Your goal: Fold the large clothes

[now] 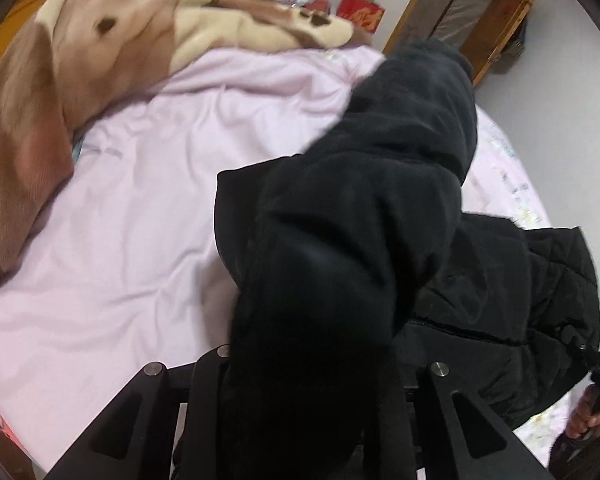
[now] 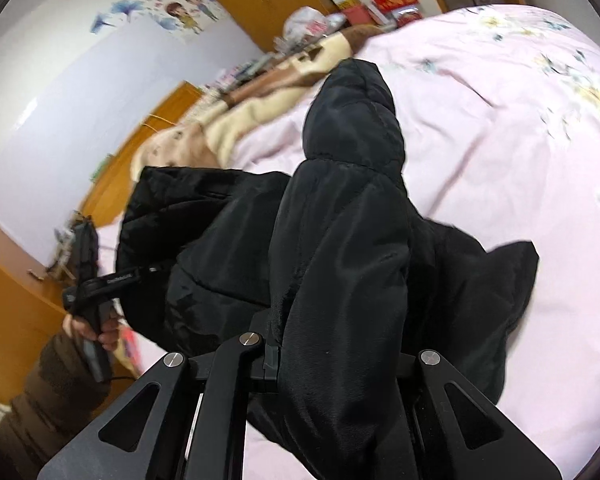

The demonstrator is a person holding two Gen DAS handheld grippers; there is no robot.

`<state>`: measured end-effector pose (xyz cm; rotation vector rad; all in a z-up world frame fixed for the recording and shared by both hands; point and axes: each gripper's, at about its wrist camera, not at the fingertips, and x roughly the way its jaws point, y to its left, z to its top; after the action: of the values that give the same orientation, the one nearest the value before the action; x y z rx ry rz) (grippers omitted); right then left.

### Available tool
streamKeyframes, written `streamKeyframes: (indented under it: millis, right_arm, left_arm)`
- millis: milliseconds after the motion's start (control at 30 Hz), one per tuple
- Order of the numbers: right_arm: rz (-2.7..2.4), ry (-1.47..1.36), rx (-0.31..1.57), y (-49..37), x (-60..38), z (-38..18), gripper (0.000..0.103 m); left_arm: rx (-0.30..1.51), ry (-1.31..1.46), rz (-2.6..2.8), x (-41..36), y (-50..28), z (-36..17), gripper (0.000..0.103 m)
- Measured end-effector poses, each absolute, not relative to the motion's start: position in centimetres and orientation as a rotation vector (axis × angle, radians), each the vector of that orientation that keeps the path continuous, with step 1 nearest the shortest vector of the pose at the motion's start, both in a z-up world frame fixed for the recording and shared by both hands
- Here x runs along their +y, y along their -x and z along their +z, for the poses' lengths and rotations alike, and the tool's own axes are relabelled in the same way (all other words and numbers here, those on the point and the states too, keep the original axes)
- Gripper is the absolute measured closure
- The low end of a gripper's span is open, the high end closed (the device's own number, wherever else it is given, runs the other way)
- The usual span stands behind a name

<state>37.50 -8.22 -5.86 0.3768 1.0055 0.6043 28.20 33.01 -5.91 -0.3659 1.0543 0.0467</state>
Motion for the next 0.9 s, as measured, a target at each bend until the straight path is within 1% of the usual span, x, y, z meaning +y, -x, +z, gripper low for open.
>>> streamKeyframes:
  millis: [100, 167, 300, 367, 400, 500, 600, 667, 733, 767, 833, 900]
  right_arm:
    - [0.529, -0.334, 1.021, -37.0, -8.6, -7.8, 0.091]
    - [0.500, -0.296, 1.030, -37.0, -8.8, -8.7, 0.091]
    - [0.445, -0.245, 1.048, -37.3, -9.4, -10.2, 0.088]
    - [0.416, -0.237, 1.051, -37.6, -9.1, -10.3, 0.085]
    - [0.404, -0.227, 1.052, -37.6, -9.0, -10.4, 0.084]
    - [0.357, -0.167, 1.048, -37.5, -8.8, -11.0, 0.070]
    - [0.339, -0.150, 1.049, -37.5, -9.0, -11.2, 0.065]
    - [0.319, -0.114, 1.041, -37.4, -9.0, -11.1, 0.057]
    - [0.292, -0.061, 1.025, -37.1, -8.8, -10.8, 0.046]
    - [0.272, -0.035, 1.020, -37.0, -8.8, -10.6, 0.043]
    - [0.222, -0.011, 1.013, -36.8, -9.1, -10.2, 0.034]
    - [0.178, 0.019, 0.994, -36.4, -9.5, -9.4, 0.033]
  left_arm:
    - [1.079, 0.412, 0.072, 33.9, -27.7, -8.3, 0.076]
    - [1.089, 0.411, 0.083, 34.3, -28.6, -9.3, 0.073]
    - [1.098, 0.390, 0.079, 34.3, -29.0, -10.0, 0.069]
    - [1.103, 0.402, 0.081, 34.5, -29.1, -10.2, 0.063]
    - [1.105, 0.407, 0.082, 34.6, -29.1, -10.4, 0.062]
    - [1.109, 0.412, 0.089, 34.7, -29.2, -11.0, 0.055]
    - [1.107, 0.418, 0.099, 35.1, -29.4, -11.6, 0.047]
    - [1.107, 0.418, 0.105, 35.2, -29.5, -11.7, 0.041]
    - [1.110, 0.431, 0.113, 35.4, -29.4, -11.6, 0.039]
    - [1.110, 0.436, 0.113, 35.5, -29.4, -11.6, 0.039]
    - [1.102, 0.453, 0.121, 35.9, -29.1, -11.0, 0.039]
    - [1.074, 0.475, 0.133, 36.5, -28.7, -10.2, 0.039]
